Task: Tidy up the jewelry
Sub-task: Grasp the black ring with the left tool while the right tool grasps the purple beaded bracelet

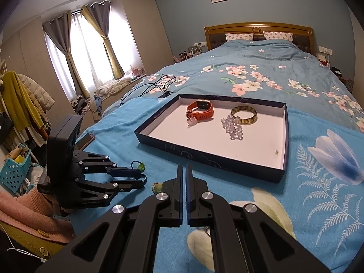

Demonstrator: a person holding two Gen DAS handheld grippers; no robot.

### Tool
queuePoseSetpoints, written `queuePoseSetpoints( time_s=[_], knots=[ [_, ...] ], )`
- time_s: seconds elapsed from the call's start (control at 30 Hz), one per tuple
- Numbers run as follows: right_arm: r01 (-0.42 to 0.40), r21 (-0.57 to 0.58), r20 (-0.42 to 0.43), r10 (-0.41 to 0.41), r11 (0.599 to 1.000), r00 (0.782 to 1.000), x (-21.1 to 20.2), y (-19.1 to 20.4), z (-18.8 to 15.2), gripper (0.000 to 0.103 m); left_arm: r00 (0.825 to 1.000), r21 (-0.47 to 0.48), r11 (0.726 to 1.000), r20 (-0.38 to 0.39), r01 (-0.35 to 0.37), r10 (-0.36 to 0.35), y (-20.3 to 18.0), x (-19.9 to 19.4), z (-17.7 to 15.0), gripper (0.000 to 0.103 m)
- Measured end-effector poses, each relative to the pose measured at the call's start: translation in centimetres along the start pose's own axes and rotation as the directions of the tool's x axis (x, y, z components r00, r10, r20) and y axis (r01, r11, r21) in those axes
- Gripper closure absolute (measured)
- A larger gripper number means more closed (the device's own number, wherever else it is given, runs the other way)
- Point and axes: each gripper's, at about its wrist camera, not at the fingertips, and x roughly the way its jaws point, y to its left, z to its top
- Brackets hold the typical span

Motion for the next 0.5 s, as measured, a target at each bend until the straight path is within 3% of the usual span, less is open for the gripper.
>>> queuePoseSetpoints(
  time_s=[0.17,0.3,0.5],
  knots=[
    [0.013,-0.006,-0.004,-0.013,1.000,1.000,0.2,0.0,0.2,0.102,1.000,-0.011,1.000,0.006,0.005,-0.005,0.1,-0.1,-0.1,0.081],
    [0.065,-0.020,-0.078,-0.067,0.998,0.995,1.8,-0.4,-0.7,0.089,1.000,-0.017,1.000,0.008,0.008,-0.008,0.1,-0.1,-0.2,0.081],
    [0.073,-0.005,-0.147,-0.073,0.997,0.986,3.6,-0.9,-2.0,0.088,1.000,-0.019,1.000,0.006,0.012,-0.012,0.2,0.0,-0.3,0.081]
  ],
)
